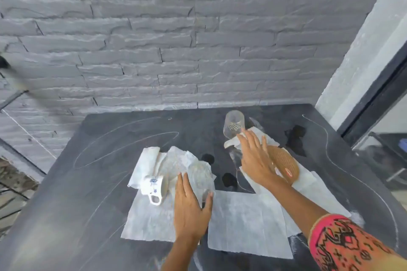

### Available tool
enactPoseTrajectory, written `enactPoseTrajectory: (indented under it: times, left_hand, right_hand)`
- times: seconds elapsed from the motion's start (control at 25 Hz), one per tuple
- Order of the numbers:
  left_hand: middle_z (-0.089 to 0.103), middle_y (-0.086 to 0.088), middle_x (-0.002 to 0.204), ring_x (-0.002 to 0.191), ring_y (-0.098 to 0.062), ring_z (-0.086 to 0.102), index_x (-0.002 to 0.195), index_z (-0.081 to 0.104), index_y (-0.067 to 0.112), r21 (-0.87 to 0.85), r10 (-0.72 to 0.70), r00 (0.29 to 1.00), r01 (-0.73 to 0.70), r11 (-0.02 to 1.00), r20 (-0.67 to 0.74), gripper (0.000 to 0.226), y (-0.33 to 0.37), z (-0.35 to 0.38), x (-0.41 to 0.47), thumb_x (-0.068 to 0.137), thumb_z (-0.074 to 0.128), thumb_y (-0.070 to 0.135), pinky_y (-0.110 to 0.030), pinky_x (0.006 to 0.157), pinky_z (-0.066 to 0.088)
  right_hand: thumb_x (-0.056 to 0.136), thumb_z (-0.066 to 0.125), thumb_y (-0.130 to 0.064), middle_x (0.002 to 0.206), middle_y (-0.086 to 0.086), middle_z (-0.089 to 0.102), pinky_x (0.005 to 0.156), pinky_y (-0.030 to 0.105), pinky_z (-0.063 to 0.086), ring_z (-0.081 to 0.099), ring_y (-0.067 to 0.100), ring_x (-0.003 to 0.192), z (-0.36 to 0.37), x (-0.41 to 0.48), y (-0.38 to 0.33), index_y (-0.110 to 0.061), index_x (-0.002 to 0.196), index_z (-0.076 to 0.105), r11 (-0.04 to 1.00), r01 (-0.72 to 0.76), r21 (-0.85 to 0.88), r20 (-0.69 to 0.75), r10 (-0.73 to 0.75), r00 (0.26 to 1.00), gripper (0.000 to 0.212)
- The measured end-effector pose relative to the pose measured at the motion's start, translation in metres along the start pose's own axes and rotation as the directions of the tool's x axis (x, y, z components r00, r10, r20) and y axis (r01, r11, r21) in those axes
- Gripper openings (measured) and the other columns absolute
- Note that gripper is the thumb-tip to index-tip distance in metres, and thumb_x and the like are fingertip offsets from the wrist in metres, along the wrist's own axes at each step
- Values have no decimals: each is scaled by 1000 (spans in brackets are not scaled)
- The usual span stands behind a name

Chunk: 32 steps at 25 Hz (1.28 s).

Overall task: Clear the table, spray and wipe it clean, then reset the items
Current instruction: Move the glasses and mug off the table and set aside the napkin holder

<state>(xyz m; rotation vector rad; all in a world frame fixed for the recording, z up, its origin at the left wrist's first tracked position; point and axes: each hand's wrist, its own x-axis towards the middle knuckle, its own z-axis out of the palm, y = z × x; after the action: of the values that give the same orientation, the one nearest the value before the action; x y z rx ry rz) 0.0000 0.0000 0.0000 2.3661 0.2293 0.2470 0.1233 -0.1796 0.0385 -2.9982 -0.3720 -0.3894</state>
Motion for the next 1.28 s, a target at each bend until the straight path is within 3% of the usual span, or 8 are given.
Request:
enactPoseTrajectory:
  times: [0.16,0.36,0.56,0.72,0.84,1.0,1.2,1.28]
  left_hand:
    - [17,-9,157,145,-23,18,148,11,5,-51,-150,988,149,988,-22,99,-10,26,6,79,67,48,-35,113,26]
    - [27,-15,151,140,-30,27,146,18,1,-96,-188,980,181,979,-66,105,-7,50,13,70,76,45,-38,111,29]
    - [37,-25,140,131,-39,37,137,29,-9,-154,-327,937,307,939,-123,96,2,65,19,67,83,30,-36,105,32]
    - [41,-27,132,125,-41,42,131,34,-11,-123,-328,926,310,943,-186,91,3,75,19,62,86,18,-36,101,34]
    - [42,-22,129,122,-36,43,130,36,-7,-140,-306,926,281,950,-221,92,1,79,21,57,88,14,-41,100,40]
    - [45,1,127,117,-19,47,133,35,15,-297,-370,902,298,907,-224,97,9,63,37,52,86,28,-35,94,47]
    - [46,15,123,107,11,38,134,37,20,-316,-310,910,218,923,-276,98,35,36,66,50,84,38,6,84,28]
    - [45,16,124,108,15,35,136,37,20,-323,-308,901,207,923,-304,99,41,28,61,51,83,40,10,82,24]
  right_hand:
    - [74,65,1,150,15,30,109,54,22,28,29,139,27,40,31,-12,142,34,948,188,-258,111,-164,980,76]
    - [83,58,-2,158,11,10,114,50,15,14,26,144,47,112,66,-13,148,8,686,488,-540,326,-364,873,83]
    - [77,64,-1,158,12,5,114,49,19,8,27,145,60,160,77,-11,147,-5,417,725,-548,490,-542,682,99]
    - [72,67,7,156,13,10,117,46,15,6,28,144,75,173,80,-10,147,-2,430,790,-436,542,-575,613,104]
    - [73,60,14,153,14,20,117,44,9,12,29,143,83,173,85,-8,147,13,570,752,-330,437,-614,657,91]
    - [65,69,9,141,12,39,113,36,17,30,31,134,77,164,91,-6,138,36,877,434,204,123,-463,878,81]
    - [52,85,-12,132,2,47,88,0,21,39,-2,108,49,130,71,-14,133,41,759,86,646,-27,-89,996,92]
    - [51,88,-16,129,0,48,90,2,23,38,-4,108,39,112,60,-14,131,43,660,57,749,-36,-45,998,92]
